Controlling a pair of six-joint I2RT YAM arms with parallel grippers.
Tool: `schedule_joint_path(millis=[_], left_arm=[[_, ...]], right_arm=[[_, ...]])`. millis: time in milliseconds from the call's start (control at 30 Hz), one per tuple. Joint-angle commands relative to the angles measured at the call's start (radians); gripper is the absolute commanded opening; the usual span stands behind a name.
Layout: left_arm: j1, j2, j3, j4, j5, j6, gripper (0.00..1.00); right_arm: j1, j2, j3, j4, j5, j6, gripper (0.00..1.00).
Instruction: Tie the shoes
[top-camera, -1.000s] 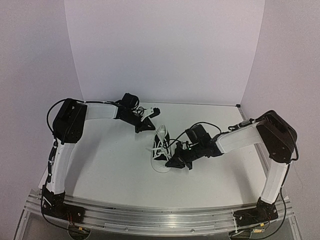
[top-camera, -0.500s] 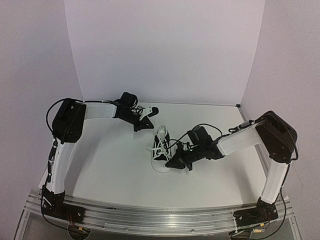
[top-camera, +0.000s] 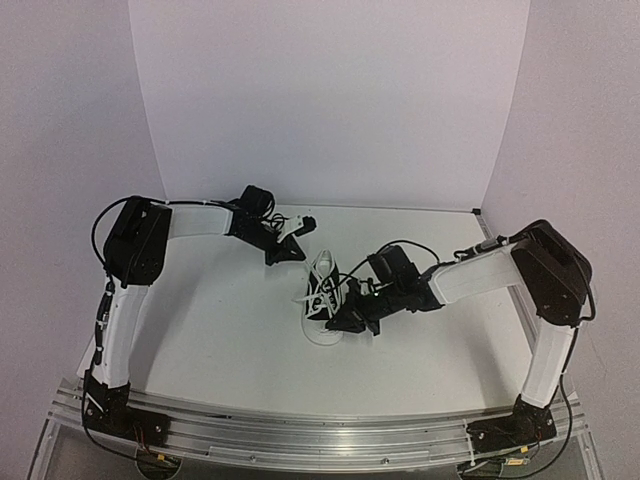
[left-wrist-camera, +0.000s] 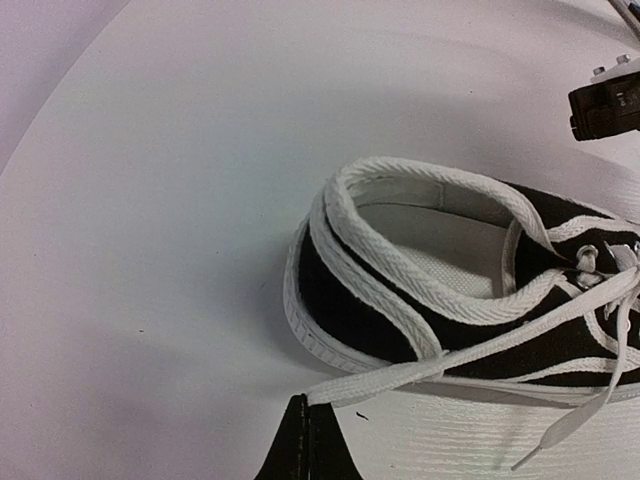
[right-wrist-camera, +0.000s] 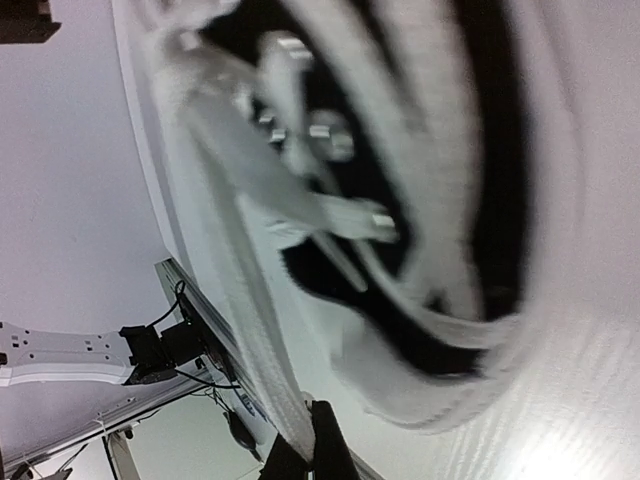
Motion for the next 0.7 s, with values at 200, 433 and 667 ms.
schedule_joint_path(millis=[200, 433, 667], left_arm=[[0.009, -0.131, 0.022, -0.162, 0.073, -0.081, 0.00], [0.009, -0.139, -0.010, -0.201, 0.082, -0.083, 0.00], [0.008, -0.142, -0.041, -0.207, 0.084, -0.084, 0.02]], right_arm=[[0.059, 0.079, 0.311, -0.060, 0.009, -0.062, 0.00], [0.059, 0.177, 0.414, -0.060, 0.041, -0.040, 0.33], [0.060, 0.154, 0.502, -0.179, 0.058, -0.151, 0.80]])
